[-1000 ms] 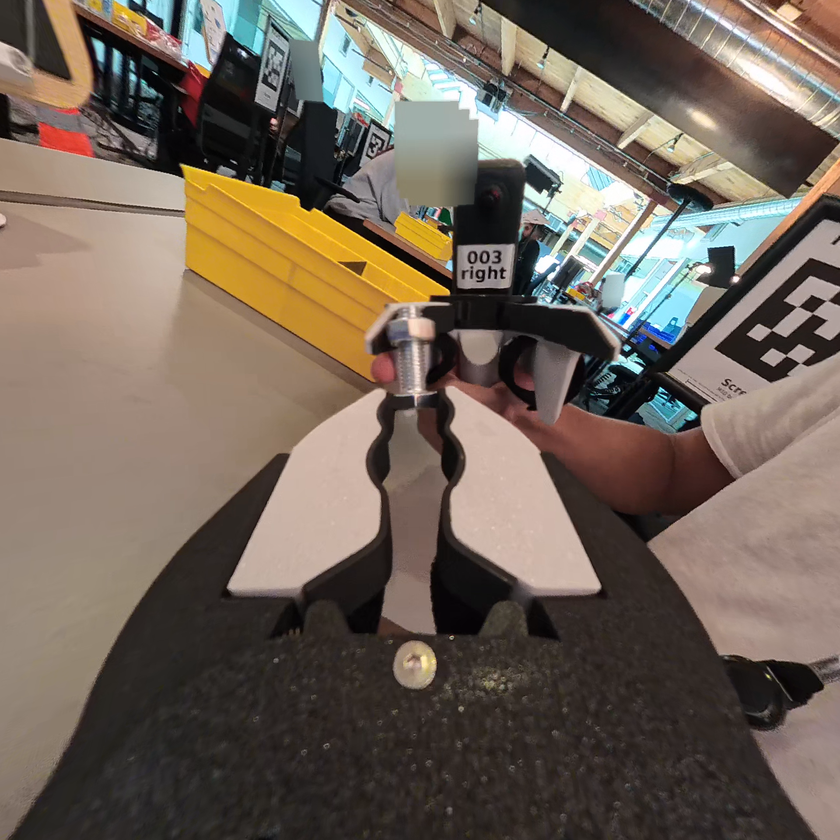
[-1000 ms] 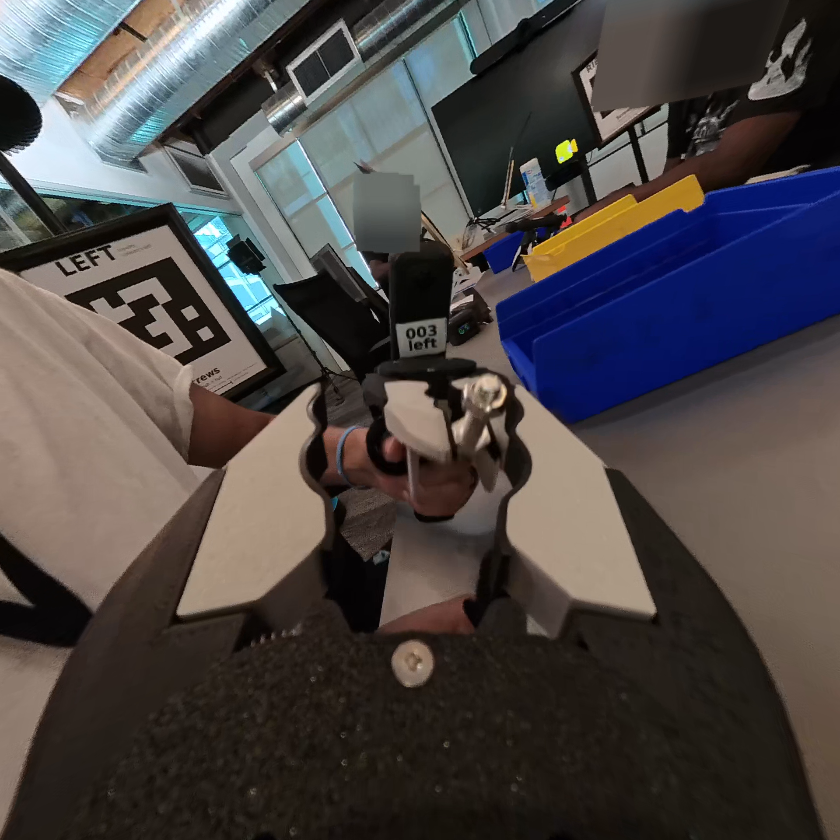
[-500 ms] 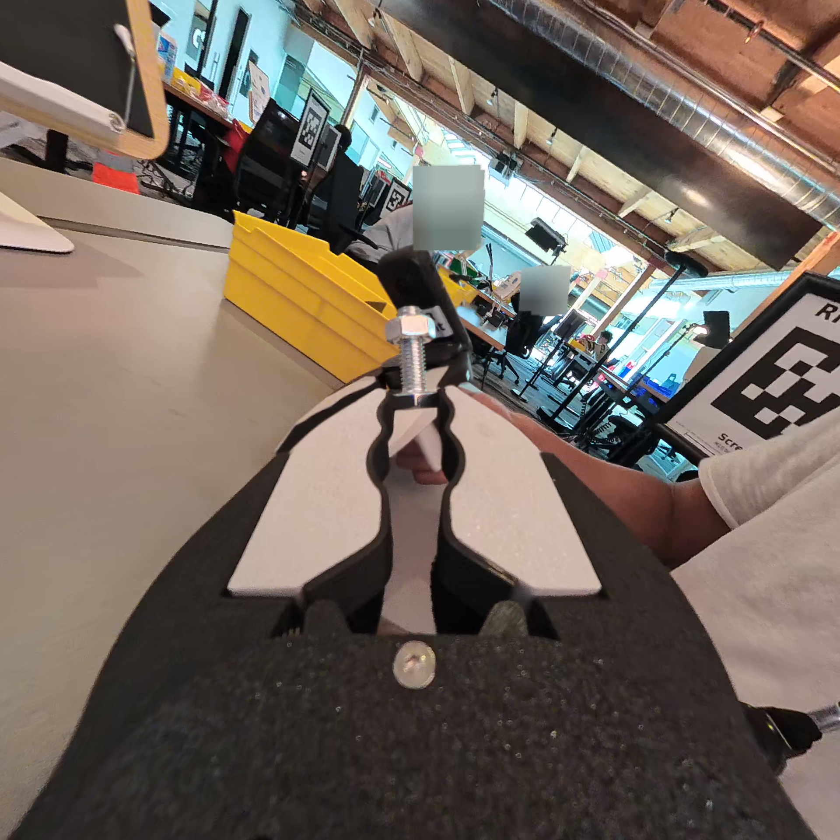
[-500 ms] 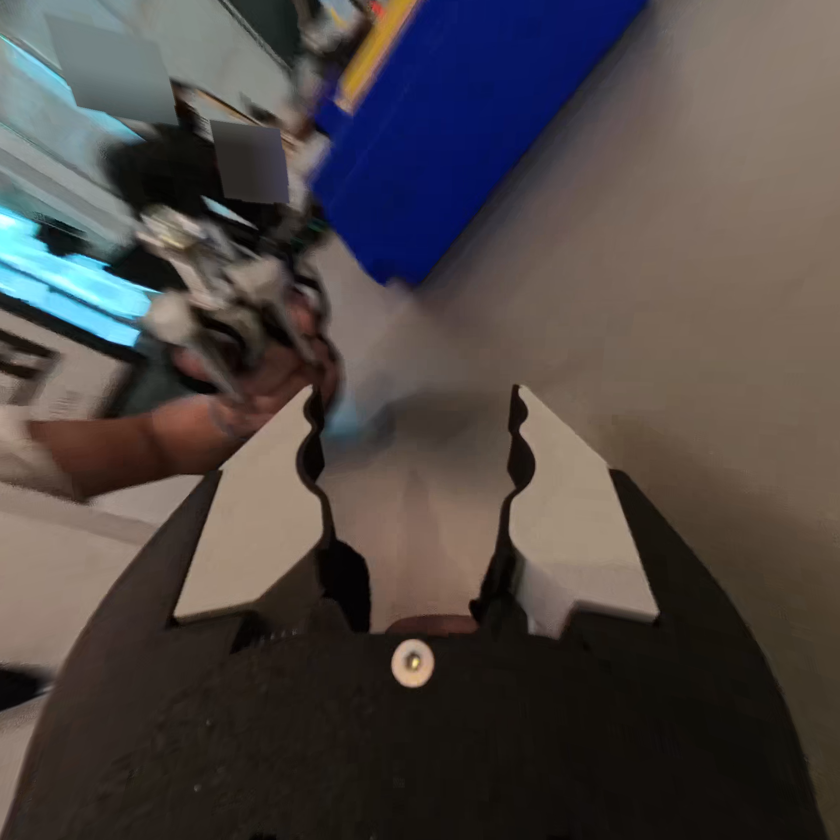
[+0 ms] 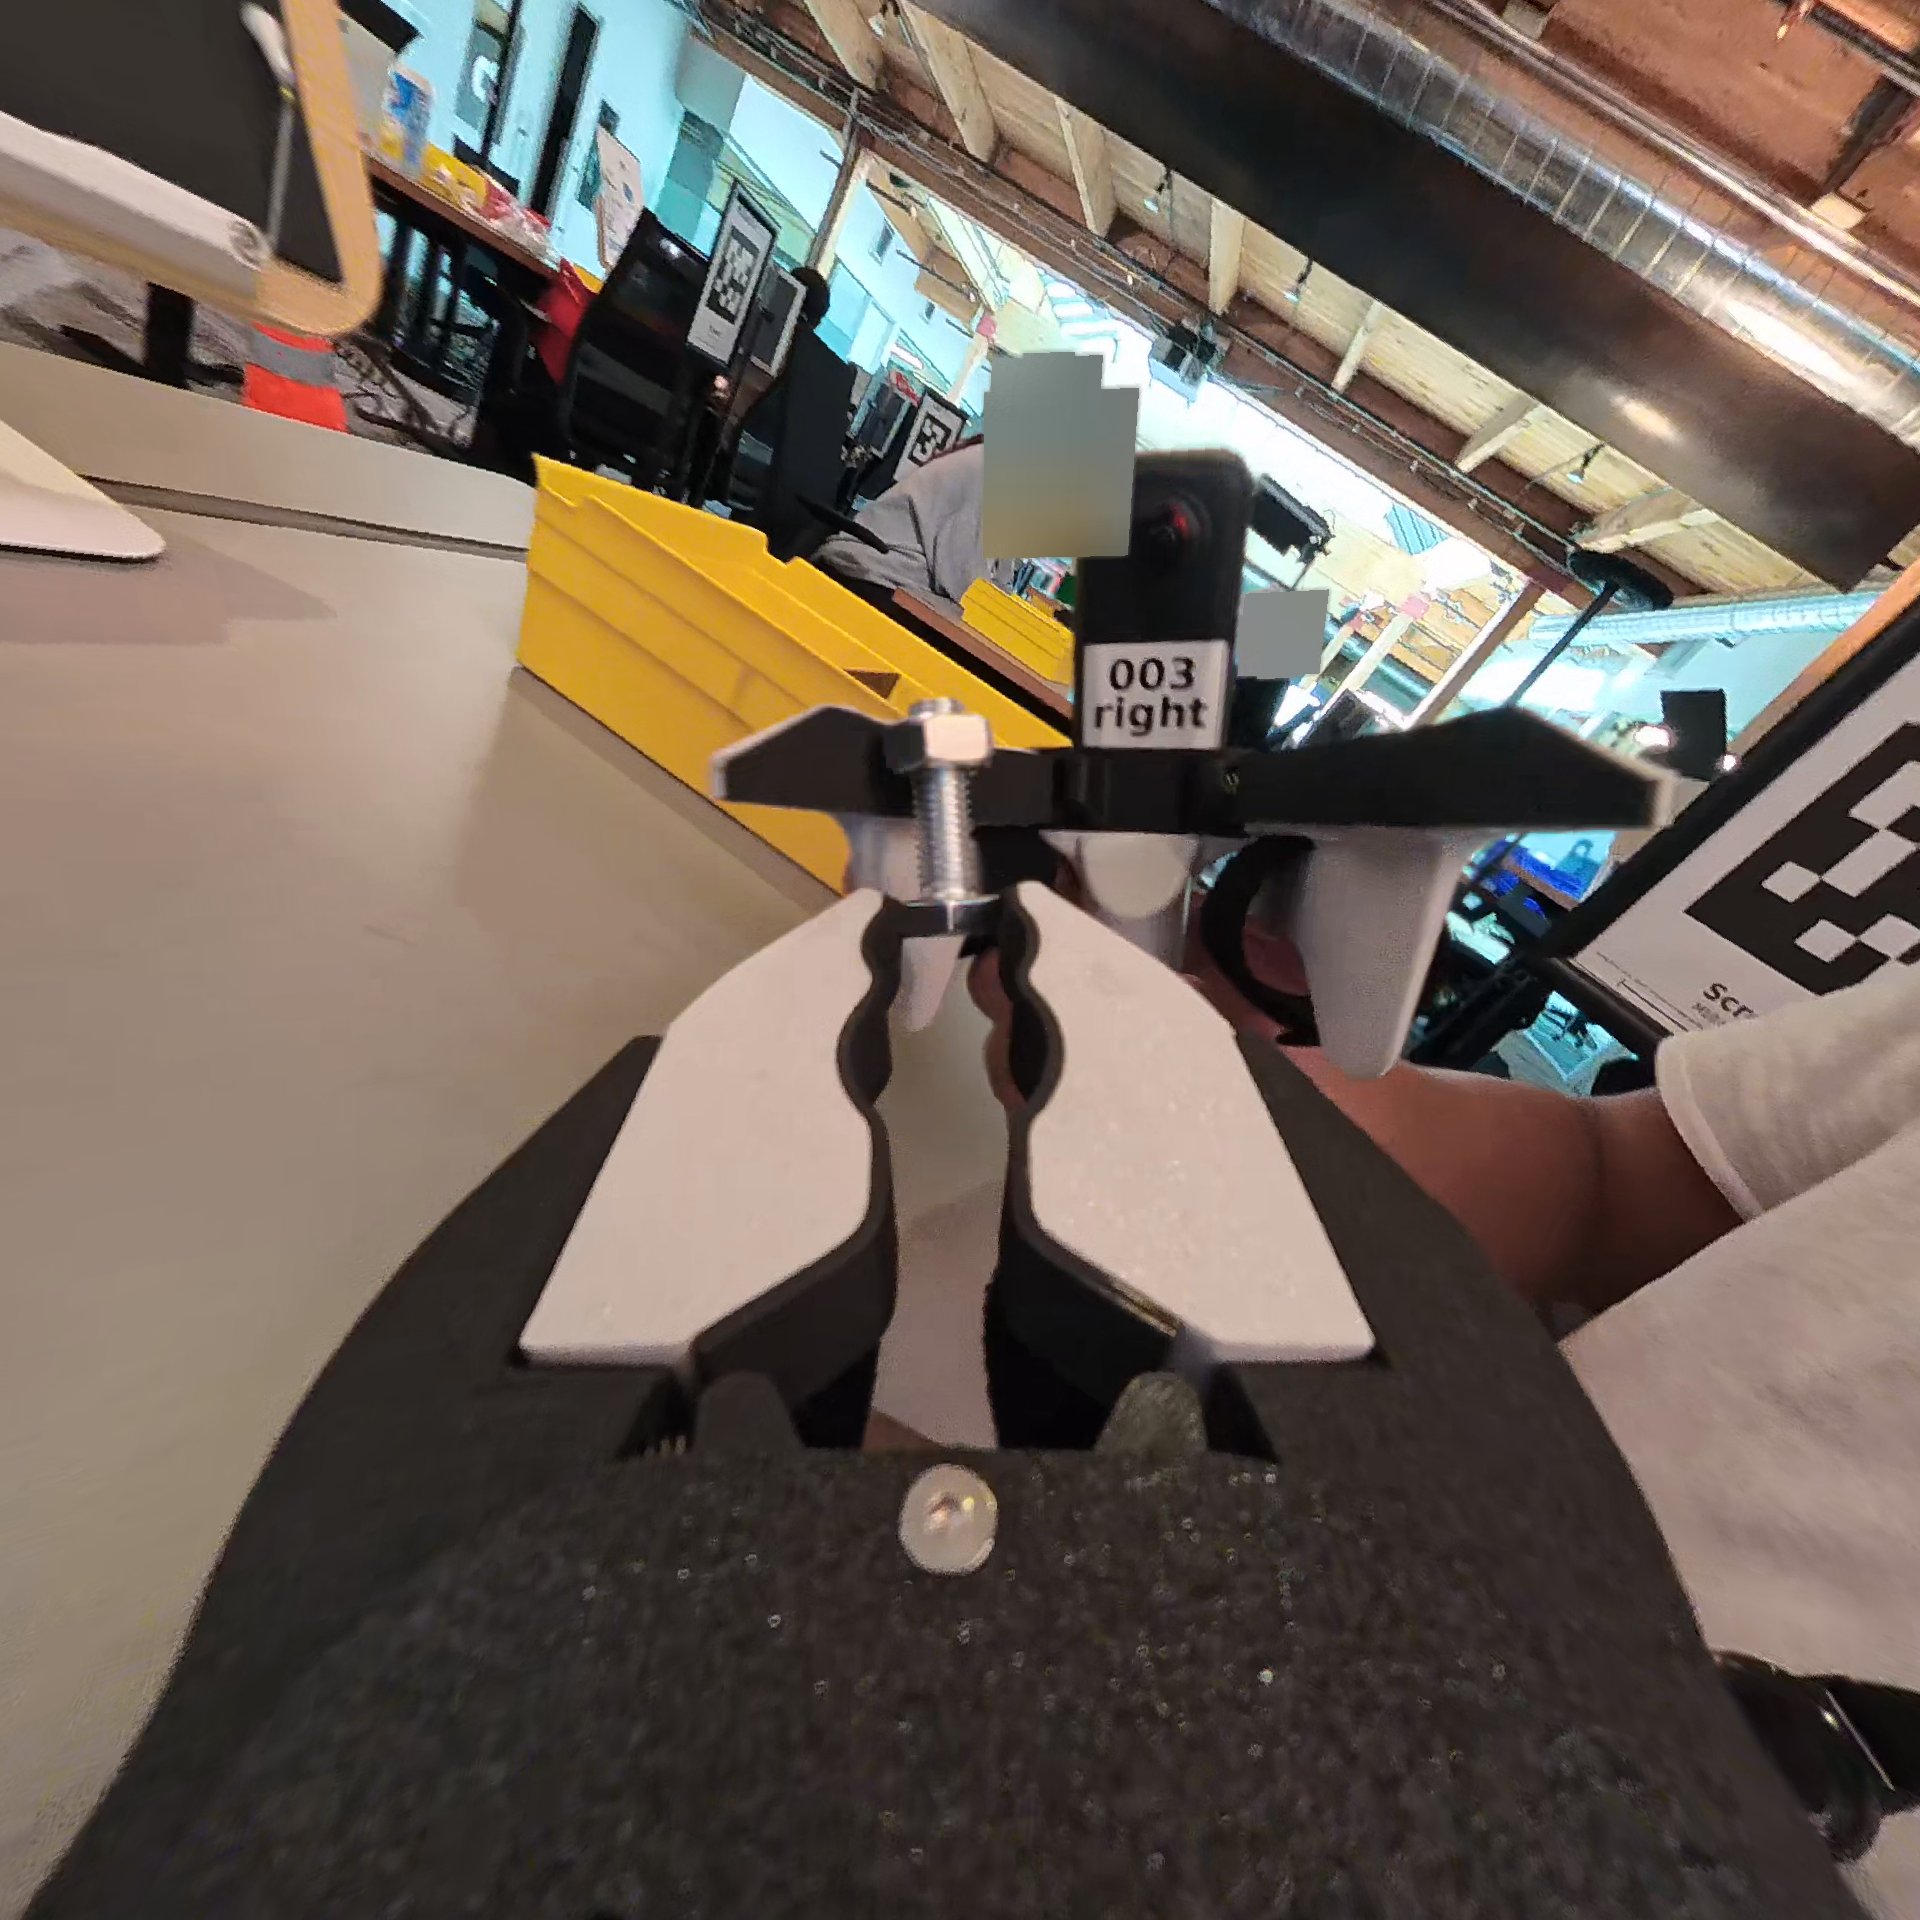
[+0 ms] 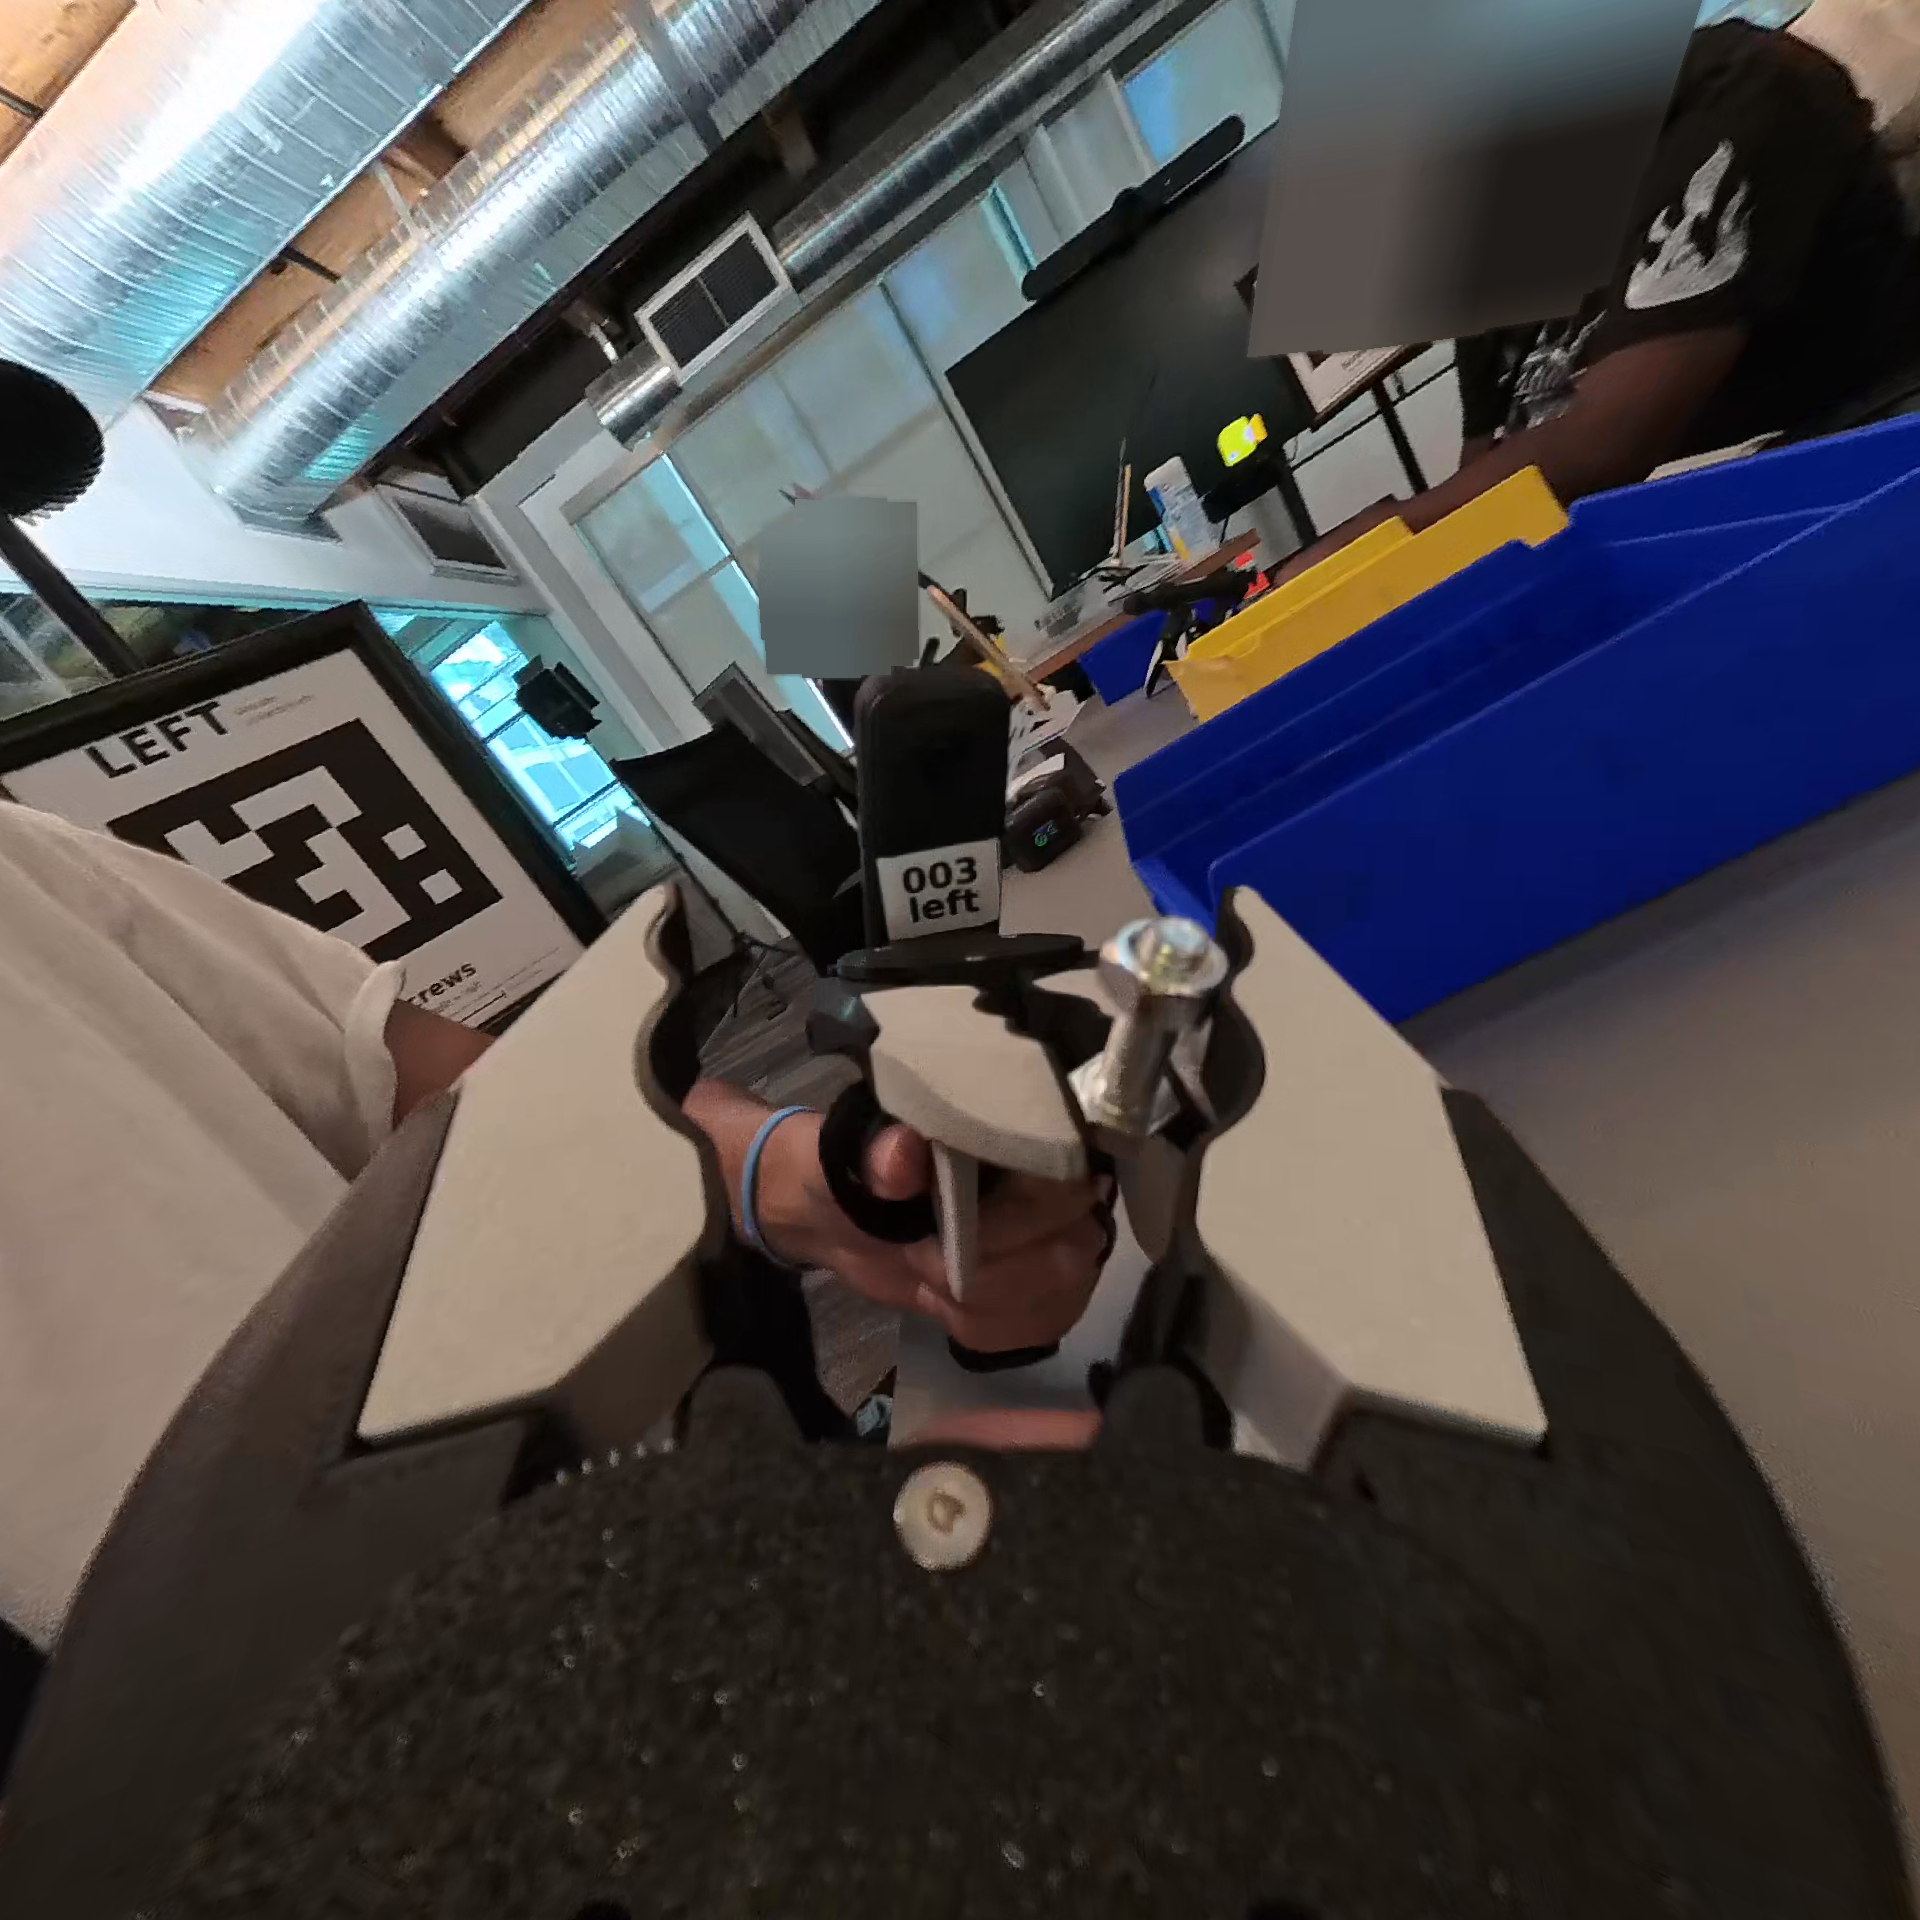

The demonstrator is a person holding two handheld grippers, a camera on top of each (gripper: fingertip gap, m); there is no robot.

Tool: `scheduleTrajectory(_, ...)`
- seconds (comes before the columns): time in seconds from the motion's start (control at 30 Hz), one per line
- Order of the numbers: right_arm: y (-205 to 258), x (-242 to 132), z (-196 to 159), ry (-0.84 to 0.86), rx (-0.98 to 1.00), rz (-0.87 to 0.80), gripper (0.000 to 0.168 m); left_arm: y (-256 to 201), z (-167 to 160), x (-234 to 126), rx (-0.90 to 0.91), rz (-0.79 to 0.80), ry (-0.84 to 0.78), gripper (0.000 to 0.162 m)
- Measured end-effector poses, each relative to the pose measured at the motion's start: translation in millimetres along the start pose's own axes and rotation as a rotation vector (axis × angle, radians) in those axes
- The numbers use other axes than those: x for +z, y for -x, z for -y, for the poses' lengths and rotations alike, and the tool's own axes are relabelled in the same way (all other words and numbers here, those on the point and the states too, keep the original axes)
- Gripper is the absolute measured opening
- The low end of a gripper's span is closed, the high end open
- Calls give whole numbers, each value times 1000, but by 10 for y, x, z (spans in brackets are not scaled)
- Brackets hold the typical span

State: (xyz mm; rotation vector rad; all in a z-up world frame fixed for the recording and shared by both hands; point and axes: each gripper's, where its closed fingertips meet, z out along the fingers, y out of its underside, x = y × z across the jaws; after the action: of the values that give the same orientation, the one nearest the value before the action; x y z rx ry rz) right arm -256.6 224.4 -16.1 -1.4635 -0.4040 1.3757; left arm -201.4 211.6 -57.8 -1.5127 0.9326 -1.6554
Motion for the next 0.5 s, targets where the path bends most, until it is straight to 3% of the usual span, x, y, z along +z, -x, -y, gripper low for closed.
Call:
scheduleTrajectory(0.27, -121, -369, 132, -47, 38, -2, 90, 119, 131, -146, -35, 23, -51, 18)
scheduleTrajectory(0.33, -17, -302, 120, -41, 45, 53, 88, 109, 62, -98, -40, 8, -12, 18)
scheduleTrajectory(0.4, -36, -156, 49, -15, 35, 28, 104, 90, -48, -24, -42, 3, 42, 18)
scheduleTrajectory(0.5, -8, -57, 64, -32, 70, 65, 104, 30, -71, 18, -30, -17, 48, 18)
